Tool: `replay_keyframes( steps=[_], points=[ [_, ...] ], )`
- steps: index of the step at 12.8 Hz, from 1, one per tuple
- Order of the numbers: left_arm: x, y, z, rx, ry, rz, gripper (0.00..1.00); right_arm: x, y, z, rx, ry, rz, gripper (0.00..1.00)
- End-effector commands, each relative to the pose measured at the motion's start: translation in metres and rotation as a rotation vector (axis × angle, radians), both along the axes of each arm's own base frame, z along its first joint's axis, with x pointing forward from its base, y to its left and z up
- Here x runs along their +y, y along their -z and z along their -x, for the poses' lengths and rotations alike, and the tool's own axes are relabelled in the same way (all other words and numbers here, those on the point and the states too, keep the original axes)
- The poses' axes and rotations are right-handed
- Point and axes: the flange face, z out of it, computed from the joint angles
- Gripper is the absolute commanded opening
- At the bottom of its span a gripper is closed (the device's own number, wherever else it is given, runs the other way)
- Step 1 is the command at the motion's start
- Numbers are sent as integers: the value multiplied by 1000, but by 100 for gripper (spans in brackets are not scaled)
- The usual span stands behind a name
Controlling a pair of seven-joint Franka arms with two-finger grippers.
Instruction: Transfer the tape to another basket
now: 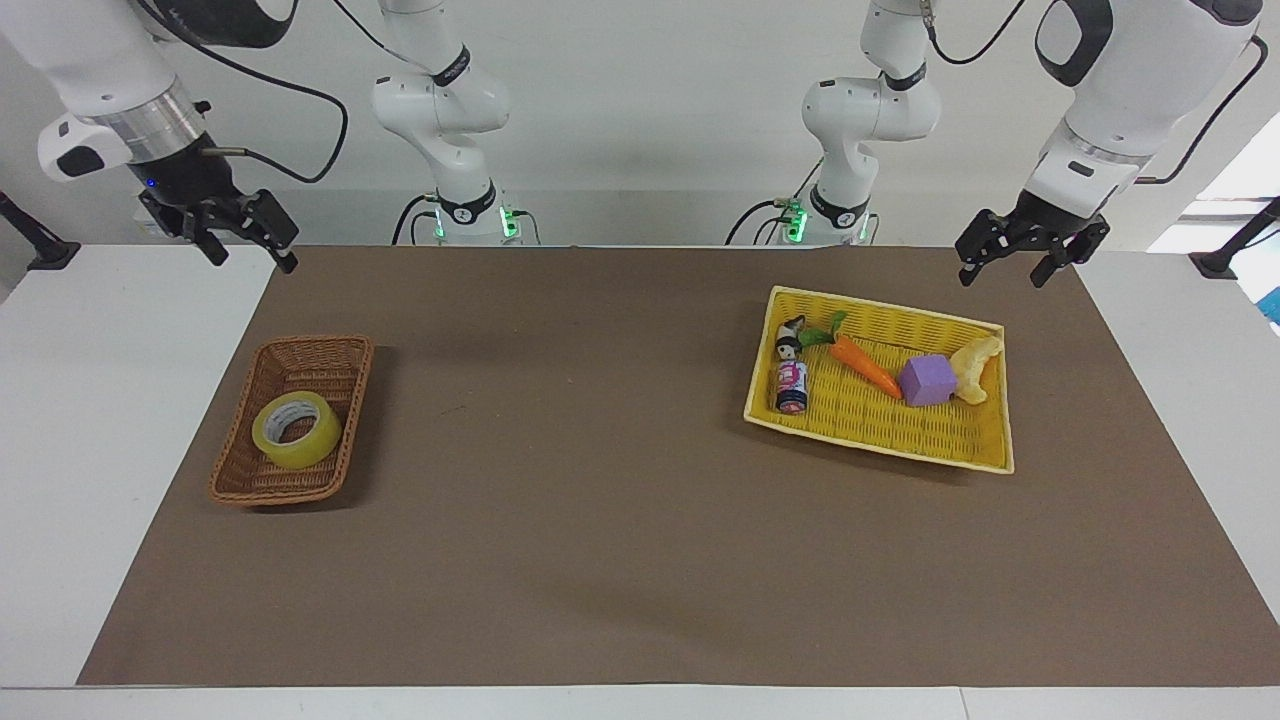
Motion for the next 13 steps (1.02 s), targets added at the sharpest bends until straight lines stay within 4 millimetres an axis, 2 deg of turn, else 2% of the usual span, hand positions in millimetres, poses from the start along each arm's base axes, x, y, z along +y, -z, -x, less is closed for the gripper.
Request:
replay_keyframes(
  steps=[1,5,11,13],
  points=[
    [4,-5,2,-2,9,-17,100,3,13,22,25,38,8,100],
    [4,-5,2,-1,9,-17,100,21,17,25,23,73,5,100],
    [4,-5,2,-1,9,-17,100,27,5,14,49,55,16,100],
    [3,-5,2,-1,11,-17,100,51,-6,12,31,-4,76,100]
  ],
)
